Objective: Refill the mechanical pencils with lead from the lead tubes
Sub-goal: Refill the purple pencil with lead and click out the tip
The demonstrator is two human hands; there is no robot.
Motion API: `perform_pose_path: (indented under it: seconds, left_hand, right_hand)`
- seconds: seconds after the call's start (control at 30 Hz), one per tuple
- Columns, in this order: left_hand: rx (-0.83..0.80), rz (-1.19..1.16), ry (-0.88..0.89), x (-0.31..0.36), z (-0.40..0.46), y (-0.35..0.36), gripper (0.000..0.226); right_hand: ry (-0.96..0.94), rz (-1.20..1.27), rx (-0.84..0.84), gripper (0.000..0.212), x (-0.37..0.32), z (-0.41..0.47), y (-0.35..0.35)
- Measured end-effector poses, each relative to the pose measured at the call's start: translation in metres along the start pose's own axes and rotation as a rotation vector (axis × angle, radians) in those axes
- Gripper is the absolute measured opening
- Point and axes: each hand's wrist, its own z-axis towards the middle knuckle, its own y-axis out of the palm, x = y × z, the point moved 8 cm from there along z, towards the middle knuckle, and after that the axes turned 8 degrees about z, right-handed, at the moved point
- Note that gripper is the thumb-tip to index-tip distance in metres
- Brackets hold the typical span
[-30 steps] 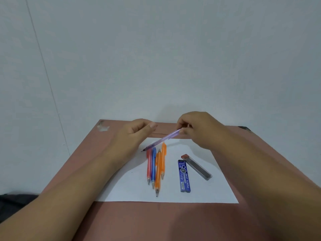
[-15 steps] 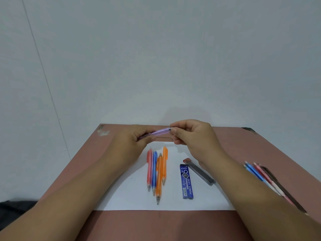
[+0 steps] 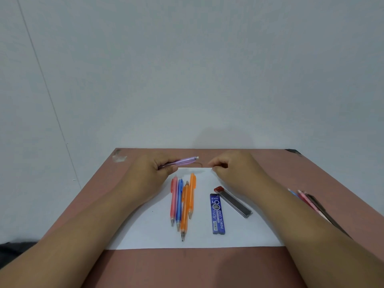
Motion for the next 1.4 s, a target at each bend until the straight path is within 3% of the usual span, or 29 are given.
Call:
perform_pose_path:
  seconds: [0.3, 0.73, 0.9, 1.07, 1.4]
  left_hand:
    - [-0.009, 0.031, -0.005, 0.005, -0.002, -0.001, 0.029]
    - [-0.034, 0.034, 0.014, 0.006, 0.0, 0.001, 0.031]
    - [-0.028, 0.023, 0.049, 0.009, 0.0, 0.001, 0.031]
    - [0.005, 0.04, 0.101, 0.015, 0.0, -0.001, 0.031]
    - [0.033, 0.065, 0.121, 0.018, 0.0, -0.002, 0.037]
  right_hand:
    - [0.004, -0.117, -0.074, 0.025, 0.005, 0.0, 0.01]
    - [0.069, 0.001, -0.081, 0.023, 0.009, -0.001, 0.008]
    - [-0.112, 0.096, 0.065, 0.028, -0.014, -0.004, -0.008]
    - [-0.282, 0.064, 0.067, 0.034, -0.036, -0.008, -0.001]
    - [-0.286, 0.129, 0.152, 0.014, -0.034, -0.003, -0.008]
